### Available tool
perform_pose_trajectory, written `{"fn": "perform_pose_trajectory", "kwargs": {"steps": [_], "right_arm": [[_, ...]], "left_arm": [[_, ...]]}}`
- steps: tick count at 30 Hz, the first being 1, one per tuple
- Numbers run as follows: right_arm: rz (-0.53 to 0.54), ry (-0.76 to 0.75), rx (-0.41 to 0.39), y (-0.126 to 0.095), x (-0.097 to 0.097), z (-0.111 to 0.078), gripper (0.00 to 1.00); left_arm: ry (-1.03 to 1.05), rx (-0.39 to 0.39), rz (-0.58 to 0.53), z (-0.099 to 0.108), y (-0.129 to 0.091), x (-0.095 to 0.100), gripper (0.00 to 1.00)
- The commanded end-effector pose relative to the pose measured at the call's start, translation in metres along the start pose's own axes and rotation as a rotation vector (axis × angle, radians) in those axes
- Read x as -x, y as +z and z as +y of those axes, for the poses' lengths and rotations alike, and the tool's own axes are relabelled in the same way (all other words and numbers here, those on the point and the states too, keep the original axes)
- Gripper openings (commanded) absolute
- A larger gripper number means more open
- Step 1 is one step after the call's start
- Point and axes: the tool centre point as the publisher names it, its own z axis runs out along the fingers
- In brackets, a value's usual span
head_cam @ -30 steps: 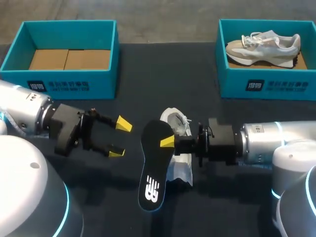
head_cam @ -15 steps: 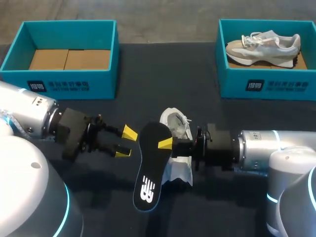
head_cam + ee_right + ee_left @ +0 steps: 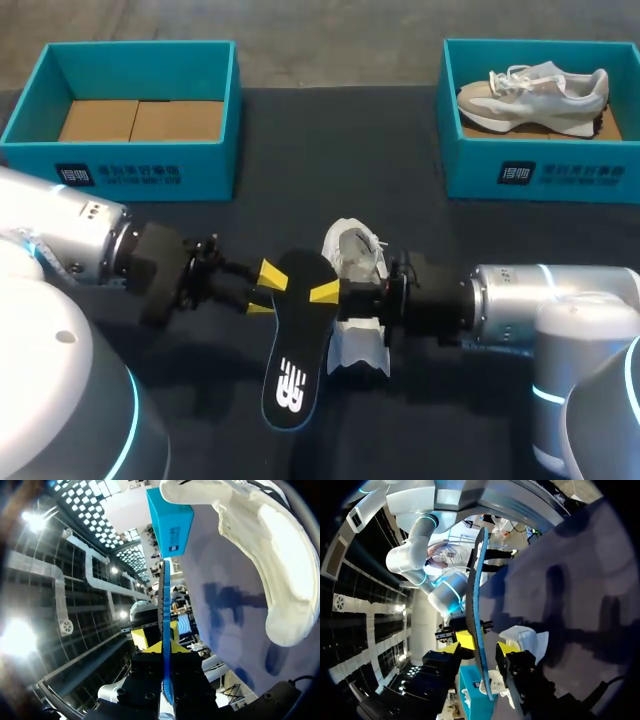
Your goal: Take the shoe out of the shoebox, open the shoe tongue, remove and reinsert the insole, then place the shoe into the shoebox
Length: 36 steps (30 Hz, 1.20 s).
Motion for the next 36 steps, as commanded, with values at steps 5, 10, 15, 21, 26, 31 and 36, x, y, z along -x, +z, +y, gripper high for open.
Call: {"fn": "perform_pose_trajectory", "kwargs": {"steps": [5,10,15,21,26,31,36], "right_arm": [[-0.012,0.0,-0.004,0.007,-0.001,0.006,0.0],[-0.009,0.001,-0.002,0.006,-0.001,0.007,0.0],[-0.007,0.0,0.002,0.002,-0.002,0.009,0.0],[-0.007,-0.001,0.009,0.0,-0.003,0.012,0.0],[-0.005,0.0,0.01,-0.001,-0.003,0.014,0.0],[-0.005,0.001,0.004,0.0,-0.003,0.016,0.0],[-0.005,0.001,0.002,0.0,-0.003,0.017,0.0]], "left_arm": [[0.003,-0.005,-0.008,0.004,0.007,0.003,0.36],[0.002,-0.009,-0.007,0.007,0.011,0.003,0.31],[0.0,-0.011,-0.008,0.008,0.01,0.002,0.25],[-0.001,-0.008,-0.007,0.01,0.01,0.002,0.16],[-0.005,-0.009,-0.004,0.013,0.012,0.0,0.13],[-0.01,-0.01,0.0,0.016,0.014,-0.001,0.14],[-0.011,-0.008,0.0,0.019,0.016,-0.002,0.22]]}}
